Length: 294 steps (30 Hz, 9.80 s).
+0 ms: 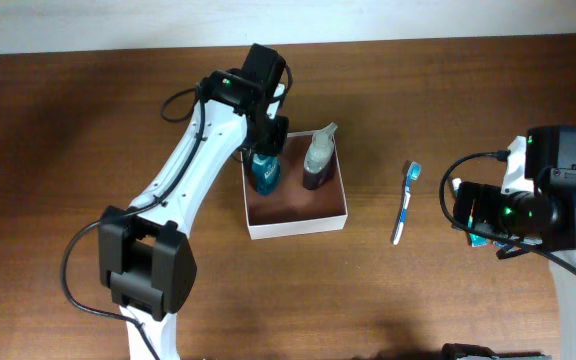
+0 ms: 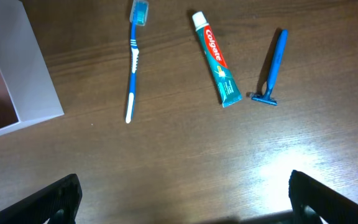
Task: Pack container
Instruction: 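Place the Listerine bottle in the box beside the pump bottle, then retract the left arm and reach the right gripper to the toothbrush, then grasp the blue toothbrush with the right gripper and lift it, then lower the toothbrush into the box and open the right gripper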
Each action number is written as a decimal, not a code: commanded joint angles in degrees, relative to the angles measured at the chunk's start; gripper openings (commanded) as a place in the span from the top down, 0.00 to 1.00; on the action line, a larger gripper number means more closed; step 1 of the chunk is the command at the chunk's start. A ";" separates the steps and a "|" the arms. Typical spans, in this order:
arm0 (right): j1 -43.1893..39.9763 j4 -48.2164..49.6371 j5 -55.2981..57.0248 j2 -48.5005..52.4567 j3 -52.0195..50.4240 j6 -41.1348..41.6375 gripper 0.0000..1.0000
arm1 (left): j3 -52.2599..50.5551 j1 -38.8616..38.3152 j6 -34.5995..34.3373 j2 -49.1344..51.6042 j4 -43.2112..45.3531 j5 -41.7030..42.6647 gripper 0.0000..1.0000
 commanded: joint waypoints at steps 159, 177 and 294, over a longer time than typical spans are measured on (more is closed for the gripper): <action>17.49 19.87 5.46 12.98 -0.85 0.66 0.29 | -36.72 31.67 4.81 -38.82 0.20 1.03 0.10; 16.13 19.63 -2.25 41.99 -2.97 0.68 0.30 | -36.72 31.67 5.64 -38.82 0.22 1.01 0.10; 32.83 29.05 14.05 7.21 4.13 -11.69 0.25 | -36.72 31.67 6.08 -38.82 0.22 1.01 0.10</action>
